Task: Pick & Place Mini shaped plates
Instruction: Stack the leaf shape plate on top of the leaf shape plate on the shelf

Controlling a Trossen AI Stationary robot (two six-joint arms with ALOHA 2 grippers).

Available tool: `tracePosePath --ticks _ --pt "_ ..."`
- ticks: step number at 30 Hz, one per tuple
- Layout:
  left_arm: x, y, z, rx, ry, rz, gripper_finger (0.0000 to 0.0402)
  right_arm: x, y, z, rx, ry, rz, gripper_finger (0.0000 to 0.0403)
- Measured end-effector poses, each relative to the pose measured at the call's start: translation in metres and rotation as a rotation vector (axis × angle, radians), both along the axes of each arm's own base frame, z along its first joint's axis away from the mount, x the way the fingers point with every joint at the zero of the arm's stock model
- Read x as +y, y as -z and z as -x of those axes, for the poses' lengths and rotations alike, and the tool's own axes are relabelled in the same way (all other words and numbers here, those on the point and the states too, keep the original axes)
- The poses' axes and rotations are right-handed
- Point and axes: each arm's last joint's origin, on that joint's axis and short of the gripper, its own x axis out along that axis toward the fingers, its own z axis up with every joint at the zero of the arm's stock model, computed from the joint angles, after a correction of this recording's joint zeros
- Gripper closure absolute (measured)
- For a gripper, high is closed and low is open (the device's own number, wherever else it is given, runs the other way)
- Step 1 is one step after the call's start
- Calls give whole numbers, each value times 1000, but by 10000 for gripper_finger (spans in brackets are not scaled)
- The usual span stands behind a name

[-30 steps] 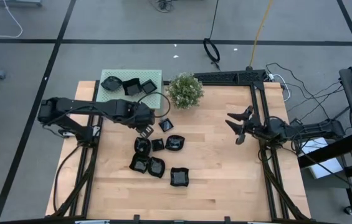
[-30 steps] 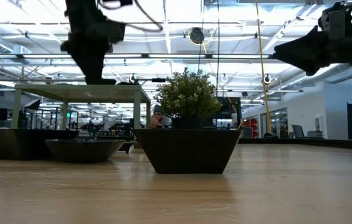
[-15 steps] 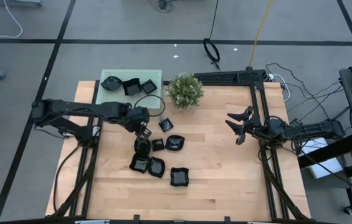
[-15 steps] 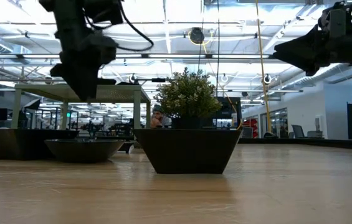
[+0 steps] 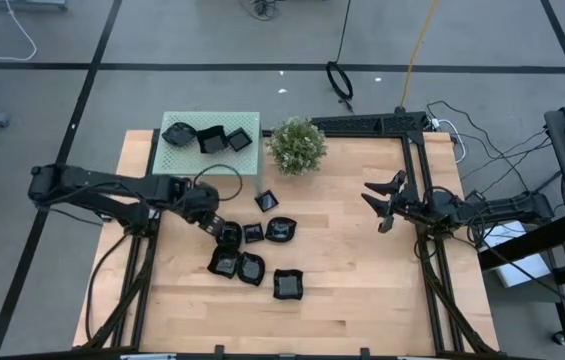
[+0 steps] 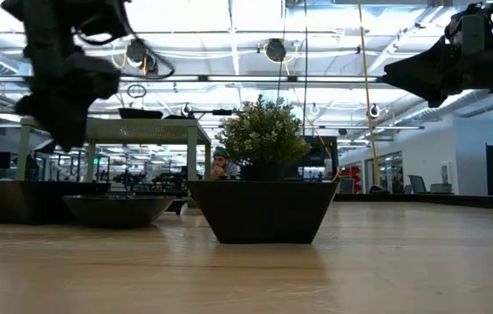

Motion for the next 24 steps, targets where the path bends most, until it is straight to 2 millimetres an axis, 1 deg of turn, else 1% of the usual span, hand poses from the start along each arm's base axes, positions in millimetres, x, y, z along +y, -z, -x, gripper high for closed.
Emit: tracePosePath --ticks 6,13,16,24 --pt "-11 25 9 19 -67 48 254 0 0 0 0 0 0 259" --pt "-16 47 8 -79 -81 79 254 0 0 0 0 0 0 259" --pt "-17 53 6 -143 -123 103 254 0 0 0 0 0 0 259" --pt "-17 61 8 -156 -220 92 254 0 0 0 0 0 0 259"
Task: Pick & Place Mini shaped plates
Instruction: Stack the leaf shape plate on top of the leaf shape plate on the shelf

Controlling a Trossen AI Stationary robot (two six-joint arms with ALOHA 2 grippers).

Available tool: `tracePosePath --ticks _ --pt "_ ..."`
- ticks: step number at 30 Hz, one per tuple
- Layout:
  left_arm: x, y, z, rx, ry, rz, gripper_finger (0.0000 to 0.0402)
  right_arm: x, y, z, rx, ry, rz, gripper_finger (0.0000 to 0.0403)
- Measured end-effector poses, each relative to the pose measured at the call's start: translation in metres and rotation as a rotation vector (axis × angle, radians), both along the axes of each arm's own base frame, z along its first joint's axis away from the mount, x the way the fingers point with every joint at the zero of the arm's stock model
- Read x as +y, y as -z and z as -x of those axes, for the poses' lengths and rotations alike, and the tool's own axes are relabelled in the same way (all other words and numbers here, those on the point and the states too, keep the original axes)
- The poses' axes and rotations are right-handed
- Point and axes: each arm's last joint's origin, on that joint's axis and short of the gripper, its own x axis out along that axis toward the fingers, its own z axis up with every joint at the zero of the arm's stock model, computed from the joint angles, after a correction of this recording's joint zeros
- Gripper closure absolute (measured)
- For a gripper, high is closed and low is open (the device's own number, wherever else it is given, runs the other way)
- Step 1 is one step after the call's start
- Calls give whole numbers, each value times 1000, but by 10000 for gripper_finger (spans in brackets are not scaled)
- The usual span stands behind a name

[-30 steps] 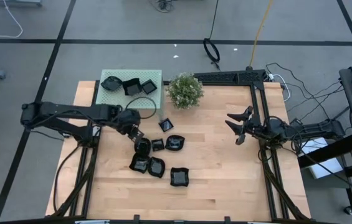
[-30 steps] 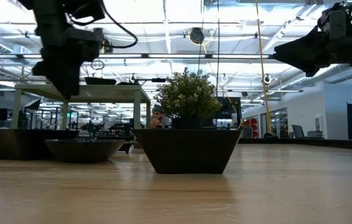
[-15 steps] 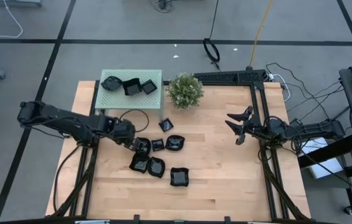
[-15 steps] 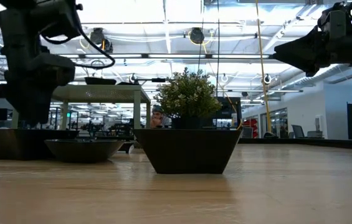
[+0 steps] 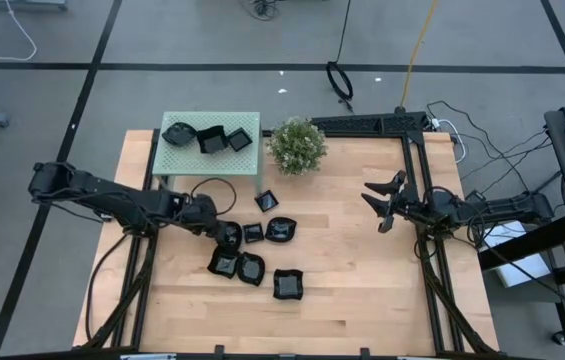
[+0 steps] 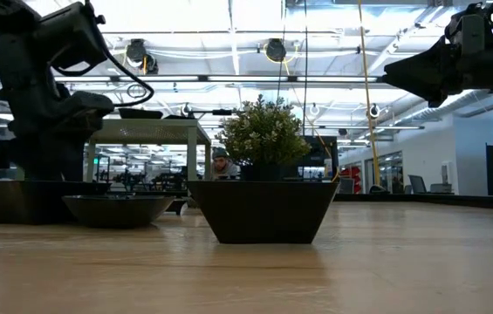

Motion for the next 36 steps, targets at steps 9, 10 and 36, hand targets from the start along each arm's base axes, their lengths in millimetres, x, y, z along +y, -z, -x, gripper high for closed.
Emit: tracePosePath --ticks 9,10,36 --pt "-2 11 -12 -4 -48 2 254 0 0 0 2 0 0 259" --pt "-2 13 -13 0 -52 3 254 0 0 0 2 0 0 259" --pt "2 -4 -40 -193 -115 62 393 0 0 0 3 0 0 259"
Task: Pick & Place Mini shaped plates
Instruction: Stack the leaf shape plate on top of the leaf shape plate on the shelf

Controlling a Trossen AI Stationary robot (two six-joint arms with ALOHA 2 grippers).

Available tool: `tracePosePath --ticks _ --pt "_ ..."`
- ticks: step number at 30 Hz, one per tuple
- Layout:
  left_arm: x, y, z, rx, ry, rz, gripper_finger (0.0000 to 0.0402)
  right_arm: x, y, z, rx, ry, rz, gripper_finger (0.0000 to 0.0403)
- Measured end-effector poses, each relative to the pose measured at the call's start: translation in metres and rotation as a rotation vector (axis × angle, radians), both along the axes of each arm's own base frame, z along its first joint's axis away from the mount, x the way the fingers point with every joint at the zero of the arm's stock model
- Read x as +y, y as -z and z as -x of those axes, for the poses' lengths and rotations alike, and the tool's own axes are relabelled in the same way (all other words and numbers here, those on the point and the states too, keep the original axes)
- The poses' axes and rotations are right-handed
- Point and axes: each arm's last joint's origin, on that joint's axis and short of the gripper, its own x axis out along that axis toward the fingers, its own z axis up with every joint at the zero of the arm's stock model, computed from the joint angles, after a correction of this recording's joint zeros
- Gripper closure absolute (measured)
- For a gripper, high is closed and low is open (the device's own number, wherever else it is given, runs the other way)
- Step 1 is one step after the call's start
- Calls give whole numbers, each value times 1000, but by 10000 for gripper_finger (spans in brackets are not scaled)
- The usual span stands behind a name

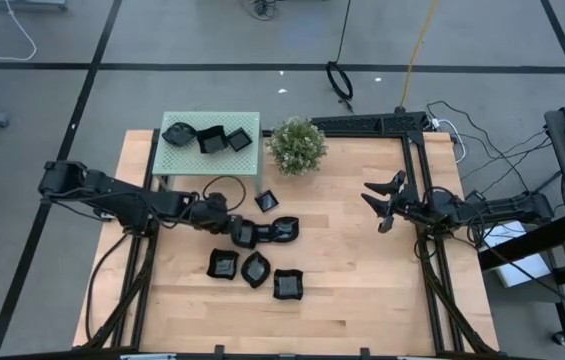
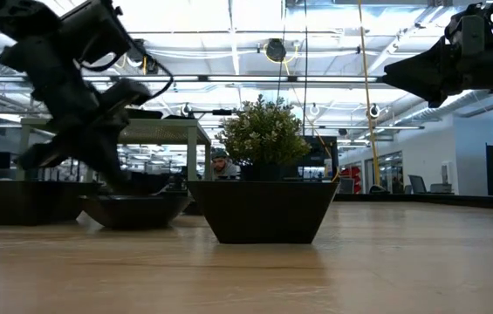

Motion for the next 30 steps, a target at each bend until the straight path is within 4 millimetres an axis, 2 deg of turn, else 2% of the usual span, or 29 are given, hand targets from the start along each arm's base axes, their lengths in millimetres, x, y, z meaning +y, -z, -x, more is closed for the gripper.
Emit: tracePosePath --ticks 6,11,18,24,30 --pt "13 -29 -15 -100 -26 -118 397 0 0 0 0 0 0 259" --pt "32 -65 -27 -193 -96 -266 388 0 0 0 1 0 0 259" --pt "57 -110 -32 -276 -335 -499 394 0 0 0 1 1 0 259" --pt "71 -127 -27 -248 -556 -664 390 0 1 0 10 1 1 259" --pt "76 -136 1 -205 -796 -725 392 0 1 -1 15 2 1 259"
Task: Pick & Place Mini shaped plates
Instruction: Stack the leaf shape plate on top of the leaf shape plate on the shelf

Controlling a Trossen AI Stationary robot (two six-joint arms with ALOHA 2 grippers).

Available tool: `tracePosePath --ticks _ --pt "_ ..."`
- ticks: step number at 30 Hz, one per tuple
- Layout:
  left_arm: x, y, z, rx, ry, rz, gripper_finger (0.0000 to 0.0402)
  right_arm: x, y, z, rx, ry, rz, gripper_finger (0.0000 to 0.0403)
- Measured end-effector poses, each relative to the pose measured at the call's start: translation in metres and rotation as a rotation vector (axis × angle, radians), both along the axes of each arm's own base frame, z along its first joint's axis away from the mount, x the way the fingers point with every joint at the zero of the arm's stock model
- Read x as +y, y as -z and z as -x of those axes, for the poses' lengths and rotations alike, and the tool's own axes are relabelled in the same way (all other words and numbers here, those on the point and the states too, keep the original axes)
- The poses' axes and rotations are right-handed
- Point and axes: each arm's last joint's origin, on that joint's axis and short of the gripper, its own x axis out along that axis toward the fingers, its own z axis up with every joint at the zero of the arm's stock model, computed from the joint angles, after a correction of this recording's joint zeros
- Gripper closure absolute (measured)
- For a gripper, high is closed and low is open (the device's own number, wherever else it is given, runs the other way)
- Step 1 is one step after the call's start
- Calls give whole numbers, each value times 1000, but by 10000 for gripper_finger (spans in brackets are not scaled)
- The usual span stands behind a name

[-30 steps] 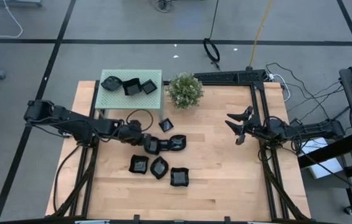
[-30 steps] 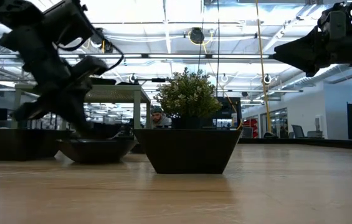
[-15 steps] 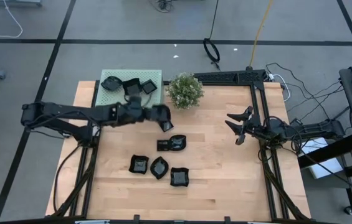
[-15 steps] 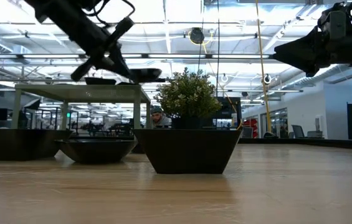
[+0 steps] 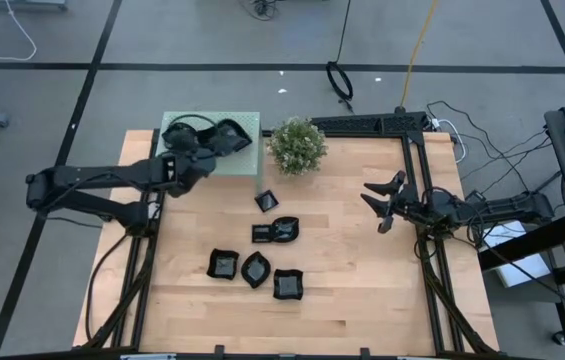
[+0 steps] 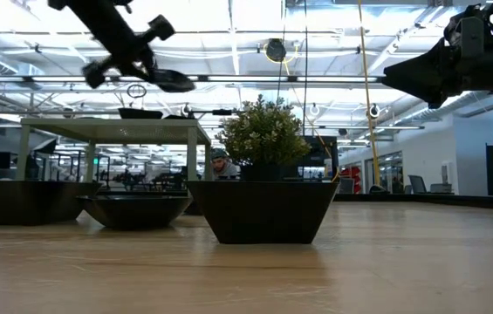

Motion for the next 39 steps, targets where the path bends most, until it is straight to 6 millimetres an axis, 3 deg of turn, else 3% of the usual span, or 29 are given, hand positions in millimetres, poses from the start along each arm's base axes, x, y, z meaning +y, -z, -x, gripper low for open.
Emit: tracePosePath --ticks 9,14,25,39 --pt "5 -12 66 15 -207 44 397 0 0 0 2 0 0 259" --pt "10 -14 89 37 -299 57 388 0 0 0 2 0 0 259" --pt "30 -6 98 6 -433 157 388 0 0 0 2 0 0 259" --pt "48 9 89 18 -467 272 381 0 0 0 2 0 0 259"
